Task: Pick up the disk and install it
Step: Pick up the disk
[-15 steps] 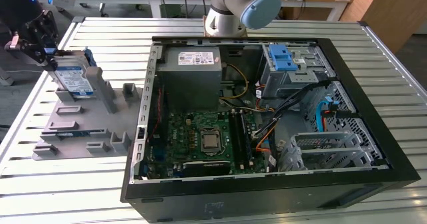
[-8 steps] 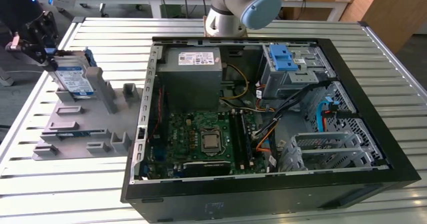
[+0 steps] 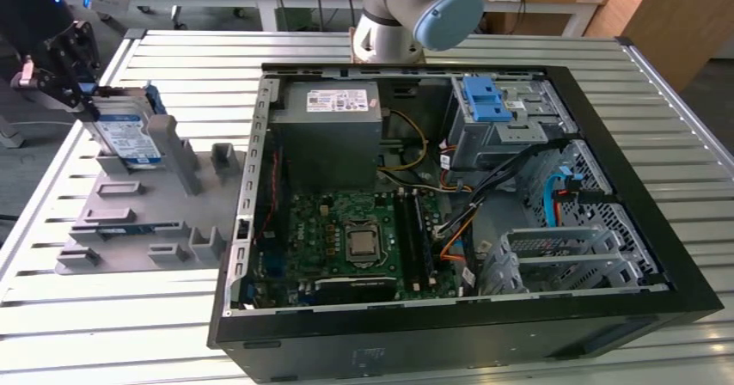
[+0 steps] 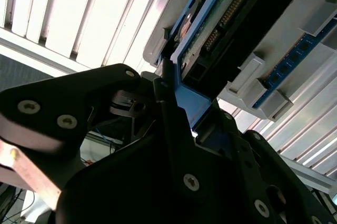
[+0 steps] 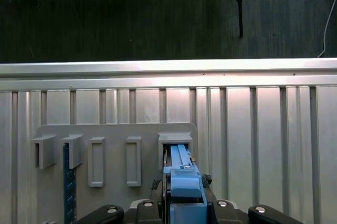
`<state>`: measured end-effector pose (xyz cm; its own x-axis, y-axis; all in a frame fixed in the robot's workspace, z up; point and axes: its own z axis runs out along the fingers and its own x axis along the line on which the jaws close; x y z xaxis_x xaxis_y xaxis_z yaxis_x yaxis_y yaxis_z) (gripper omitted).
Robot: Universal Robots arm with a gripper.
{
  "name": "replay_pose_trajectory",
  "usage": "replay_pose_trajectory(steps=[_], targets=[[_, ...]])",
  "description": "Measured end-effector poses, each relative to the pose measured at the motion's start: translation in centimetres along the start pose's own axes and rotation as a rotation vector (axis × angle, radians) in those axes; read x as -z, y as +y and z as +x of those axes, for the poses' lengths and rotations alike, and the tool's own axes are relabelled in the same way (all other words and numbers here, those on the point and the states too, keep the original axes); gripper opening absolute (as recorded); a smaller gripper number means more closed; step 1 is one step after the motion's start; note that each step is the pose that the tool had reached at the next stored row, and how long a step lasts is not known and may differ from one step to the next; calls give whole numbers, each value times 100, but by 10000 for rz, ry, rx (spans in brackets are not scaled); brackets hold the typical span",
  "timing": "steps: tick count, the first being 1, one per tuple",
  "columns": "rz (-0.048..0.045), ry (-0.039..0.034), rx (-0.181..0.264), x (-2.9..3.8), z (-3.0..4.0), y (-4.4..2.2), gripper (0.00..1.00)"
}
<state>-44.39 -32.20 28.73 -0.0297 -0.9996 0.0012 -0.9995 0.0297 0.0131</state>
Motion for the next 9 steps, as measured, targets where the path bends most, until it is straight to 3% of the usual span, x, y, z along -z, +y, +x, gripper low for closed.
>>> replay_pose_trajectory(steps=[9], targets=[[0,0,82,0,2,2,36]])
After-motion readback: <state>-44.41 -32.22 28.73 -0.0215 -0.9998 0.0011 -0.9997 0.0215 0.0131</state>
